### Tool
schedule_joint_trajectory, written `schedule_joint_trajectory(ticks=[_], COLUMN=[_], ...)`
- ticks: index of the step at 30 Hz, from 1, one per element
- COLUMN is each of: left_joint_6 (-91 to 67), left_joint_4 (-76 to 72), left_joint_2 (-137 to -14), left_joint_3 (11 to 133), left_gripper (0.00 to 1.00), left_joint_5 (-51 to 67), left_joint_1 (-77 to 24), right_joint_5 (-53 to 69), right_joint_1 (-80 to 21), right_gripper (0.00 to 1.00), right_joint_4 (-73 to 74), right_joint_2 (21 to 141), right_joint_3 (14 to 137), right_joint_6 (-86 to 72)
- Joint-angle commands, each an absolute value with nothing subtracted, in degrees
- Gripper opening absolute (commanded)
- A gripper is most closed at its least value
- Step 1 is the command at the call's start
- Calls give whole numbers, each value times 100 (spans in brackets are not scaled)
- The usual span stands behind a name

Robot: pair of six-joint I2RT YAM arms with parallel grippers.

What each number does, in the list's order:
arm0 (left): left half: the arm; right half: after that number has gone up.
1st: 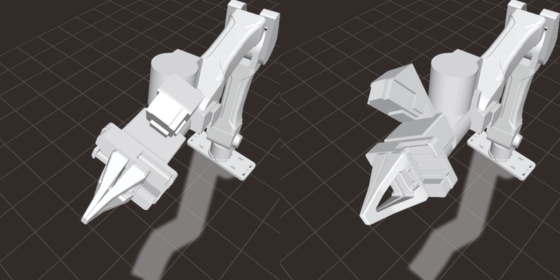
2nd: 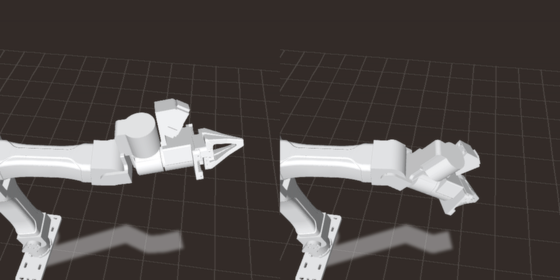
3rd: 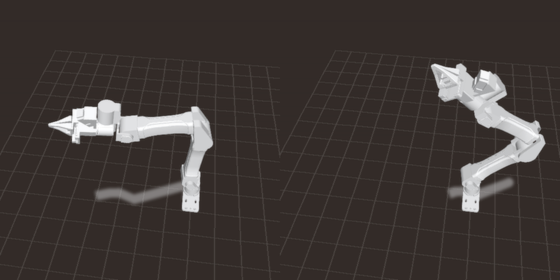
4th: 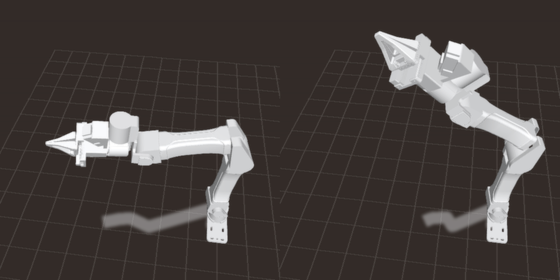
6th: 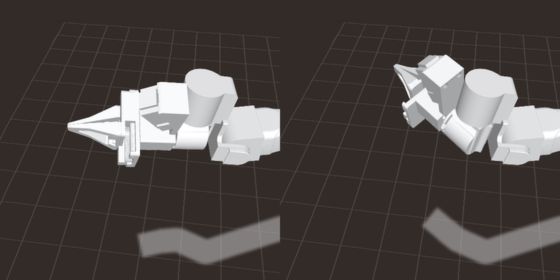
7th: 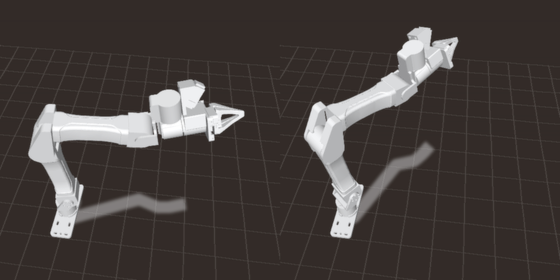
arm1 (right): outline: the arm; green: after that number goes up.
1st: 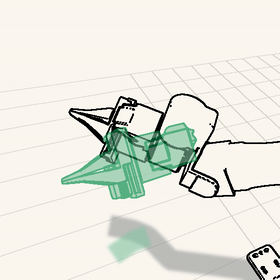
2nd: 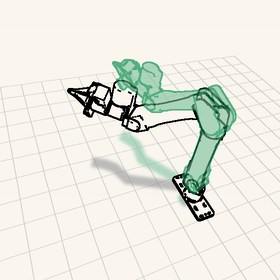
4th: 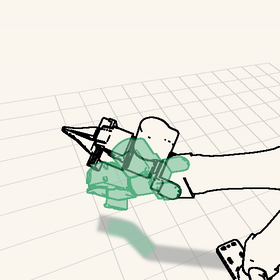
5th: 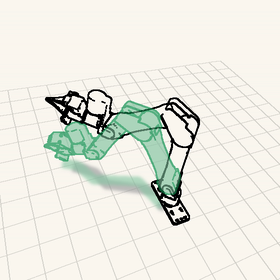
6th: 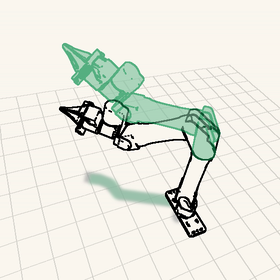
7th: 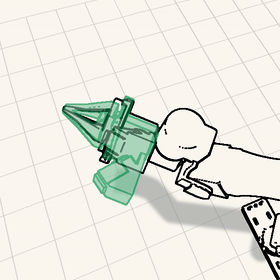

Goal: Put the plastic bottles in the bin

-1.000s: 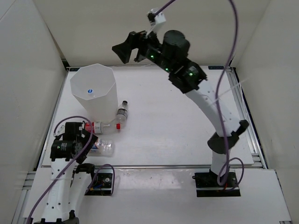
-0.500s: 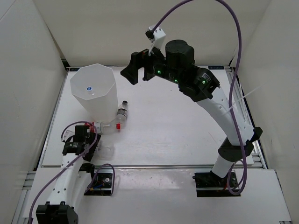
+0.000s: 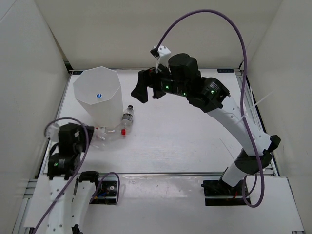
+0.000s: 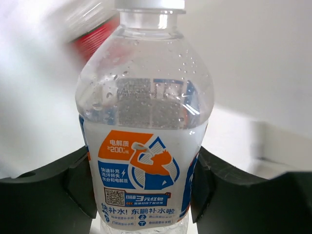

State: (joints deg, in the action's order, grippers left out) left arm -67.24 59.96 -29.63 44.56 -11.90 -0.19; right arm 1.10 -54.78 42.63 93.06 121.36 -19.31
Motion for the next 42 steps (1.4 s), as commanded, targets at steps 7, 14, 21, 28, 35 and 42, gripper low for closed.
schedule_joint_trajectory(ticks=[7,14,21,28,35,42], left_joint_6=[-4642,-3868,-3507,-3145,-4532,-5905], left_joint_4=[4603,3779,3542,3822,5771,7082], left_joint_2=[-4180,-6028,-6478,-5100,-3508,-2831], left_joint_3=[7865,8384,8516,8439,6857,5933], left_gripper=[60,68,100,100,100,100], left_joint_5=[-1759,-1942,-2768,-3514,-3911,-3718], left_joint_1=[-35,-97,-659,-888,-888,-888], right_joint_5=[-63,570,1801,2495,3234,3779], right_joint_1=[-4739,-4264,-3710,-3709,-3709,-3867], right_gripper=[99,99,99,99,99,99], right_joint_4=[3999,3999,3675,3358,3051,2268], right_joint_2=[9044,9456,10133,11635,13121,14112], right_joint_3=[11259,11206,10372,10897,11259,11950], right_joint_6=[-3154,-3400,-4421,-4605,-4966,-5668])
